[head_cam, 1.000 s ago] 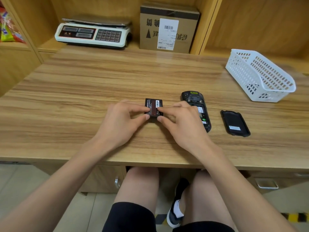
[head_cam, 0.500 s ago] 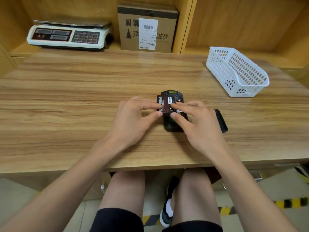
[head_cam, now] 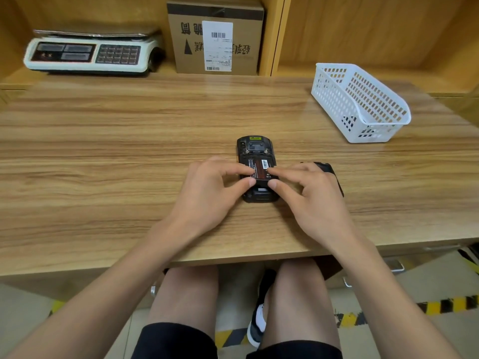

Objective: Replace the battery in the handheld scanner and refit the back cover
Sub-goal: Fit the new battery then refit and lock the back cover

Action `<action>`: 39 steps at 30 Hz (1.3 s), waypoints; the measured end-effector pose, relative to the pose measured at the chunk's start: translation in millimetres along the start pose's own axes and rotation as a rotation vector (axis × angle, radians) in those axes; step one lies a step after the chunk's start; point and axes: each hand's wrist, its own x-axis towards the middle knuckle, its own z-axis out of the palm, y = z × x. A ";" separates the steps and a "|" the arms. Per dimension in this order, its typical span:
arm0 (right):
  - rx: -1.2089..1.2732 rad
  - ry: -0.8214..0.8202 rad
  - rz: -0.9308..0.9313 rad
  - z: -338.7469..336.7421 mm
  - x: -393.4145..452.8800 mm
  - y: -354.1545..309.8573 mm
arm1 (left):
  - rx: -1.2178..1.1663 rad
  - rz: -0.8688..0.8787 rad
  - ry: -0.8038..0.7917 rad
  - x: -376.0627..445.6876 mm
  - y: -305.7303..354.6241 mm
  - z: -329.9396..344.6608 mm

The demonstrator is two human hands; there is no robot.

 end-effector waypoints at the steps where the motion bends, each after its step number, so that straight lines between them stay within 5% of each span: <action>1: -0.001 -0.004 -0.001 0.3 -0.1 1.0 | 0.001 -0.002 0.000 -0.2 0.1 0.2; 39: -0.030 -0.057 -0.004 -1.7 18.8 6.5 | 0.022 -0.063 0.027 10.3 -1.6 8.0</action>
